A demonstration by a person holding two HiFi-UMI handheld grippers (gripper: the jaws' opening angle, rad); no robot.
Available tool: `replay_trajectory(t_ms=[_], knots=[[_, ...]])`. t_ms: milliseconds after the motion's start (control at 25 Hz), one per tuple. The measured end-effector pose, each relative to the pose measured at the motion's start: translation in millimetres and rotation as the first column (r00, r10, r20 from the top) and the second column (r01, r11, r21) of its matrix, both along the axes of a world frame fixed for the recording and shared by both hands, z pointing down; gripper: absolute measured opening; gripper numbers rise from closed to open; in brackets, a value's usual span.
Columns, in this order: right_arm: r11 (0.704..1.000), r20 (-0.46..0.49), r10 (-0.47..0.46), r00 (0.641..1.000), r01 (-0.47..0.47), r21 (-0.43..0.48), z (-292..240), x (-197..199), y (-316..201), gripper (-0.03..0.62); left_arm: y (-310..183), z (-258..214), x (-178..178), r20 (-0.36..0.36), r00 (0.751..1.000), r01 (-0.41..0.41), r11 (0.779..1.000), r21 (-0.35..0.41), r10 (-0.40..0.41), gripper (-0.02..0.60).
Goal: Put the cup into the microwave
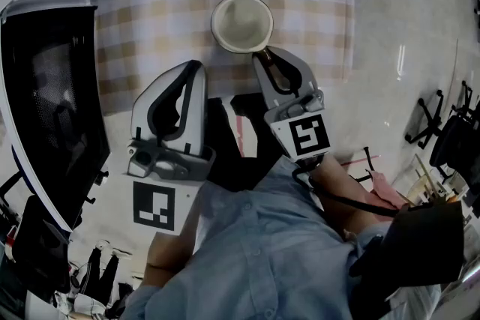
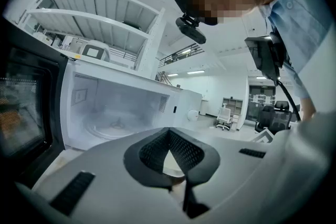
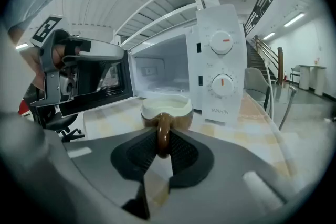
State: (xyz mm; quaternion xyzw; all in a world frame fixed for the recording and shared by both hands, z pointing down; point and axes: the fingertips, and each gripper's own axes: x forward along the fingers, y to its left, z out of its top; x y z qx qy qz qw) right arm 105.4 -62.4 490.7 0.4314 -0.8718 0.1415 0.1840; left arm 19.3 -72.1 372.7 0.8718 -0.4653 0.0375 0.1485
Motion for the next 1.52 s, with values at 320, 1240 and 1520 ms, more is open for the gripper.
replay_trajectory(t_ms=[320, 1240, 1520], knots=[[1.000, 0.000, -0.019, 1.000, 0.019, 0.018, -15.3, -0.5, -4.7, 0.048, 0.8, -8.5, 6.9, -0.003, 1.000, -0.003, 1.000, 0.003, 0.003, 0.005], [0.983, 0.045, -0.148, 0.988, 0.142, 0.115, -140.9, -32.3, -19.0, 0.049, 15.0, -129.1, 5.5, 0.033, 0.996, 0.074, 0.991, 0.108, -0.078, 0.005], [0.986, 0.014, -0.136, 0.991, 0.134, 0.097, -123.6, -53.8, -37.9, 0.049, -8.2, -117.5, -14.4, 0.032, 0.998, 0.045, 0.992, 0.116, -0.049, 0.005]])
